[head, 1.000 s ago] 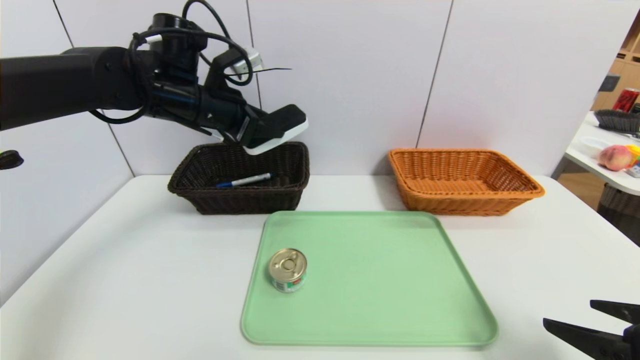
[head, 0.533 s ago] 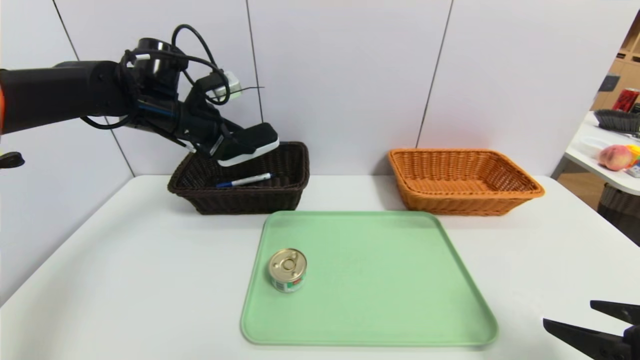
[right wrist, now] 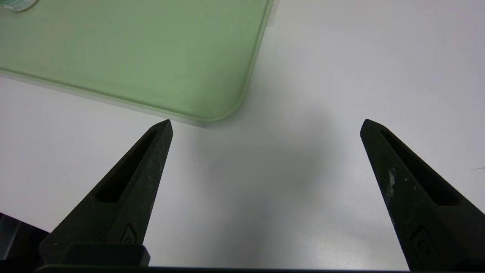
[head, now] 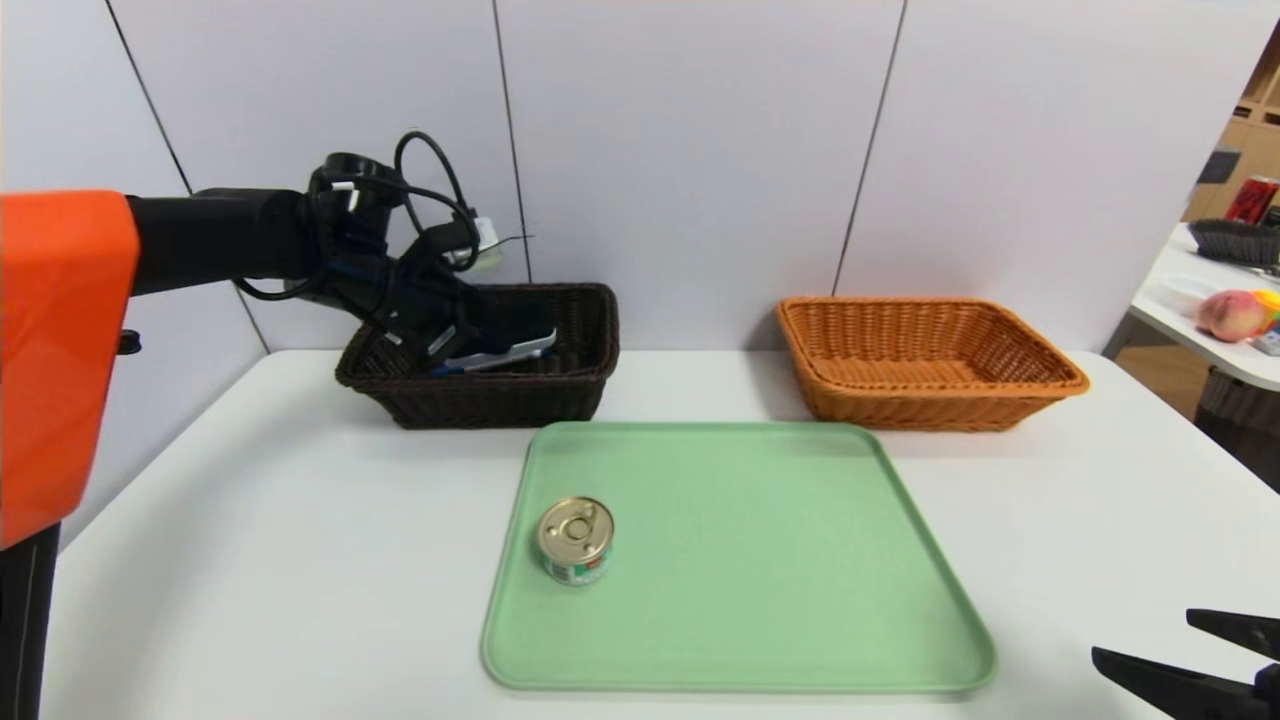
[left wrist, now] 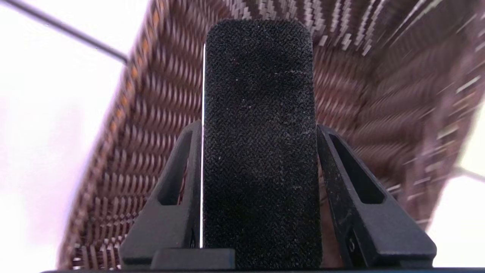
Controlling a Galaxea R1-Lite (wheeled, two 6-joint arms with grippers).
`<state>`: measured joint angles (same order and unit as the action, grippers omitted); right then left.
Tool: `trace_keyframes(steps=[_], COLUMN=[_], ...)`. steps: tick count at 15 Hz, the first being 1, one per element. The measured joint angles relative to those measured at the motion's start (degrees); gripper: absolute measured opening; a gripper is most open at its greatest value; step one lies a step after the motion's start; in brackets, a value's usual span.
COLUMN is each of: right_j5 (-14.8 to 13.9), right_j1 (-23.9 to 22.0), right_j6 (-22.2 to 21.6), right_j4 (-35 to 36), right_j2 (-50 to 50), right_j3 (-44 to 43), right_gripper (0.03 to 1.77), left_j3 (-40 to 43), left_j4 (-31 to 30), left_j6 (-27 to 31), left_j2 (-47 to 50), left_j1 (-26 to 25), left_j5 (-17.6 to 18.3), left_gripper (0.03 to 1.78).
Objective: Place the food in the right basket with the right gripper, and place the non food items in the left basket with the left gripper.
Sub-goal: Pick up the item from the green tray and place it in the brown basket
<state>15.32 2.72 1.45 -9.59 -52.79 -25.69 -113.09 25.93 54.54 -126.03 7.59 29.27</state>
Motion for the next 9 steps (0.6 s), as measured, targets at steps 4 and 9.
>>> trace_keyframes(steps=[4,9], right_j5=[0.11,0.2], right_j1=[0.0,0.09], right_j6=[0.0,0.04], right_j4=[-0.05,-0.02], right_j2=[0.44,0.5], right_j3=[0.02,0.02], right_gripper=[1.71,1.71], left_j3=[-0.11,-0.11], left_j4=[-0.39,-1.55], left_j6=[0.11,-0.35], left_j2=[-1.82,-2.34], left_j1=[0.09,0.11], left_j5=[-0.17,-0.52], left_gripper=[0.93,0.93])
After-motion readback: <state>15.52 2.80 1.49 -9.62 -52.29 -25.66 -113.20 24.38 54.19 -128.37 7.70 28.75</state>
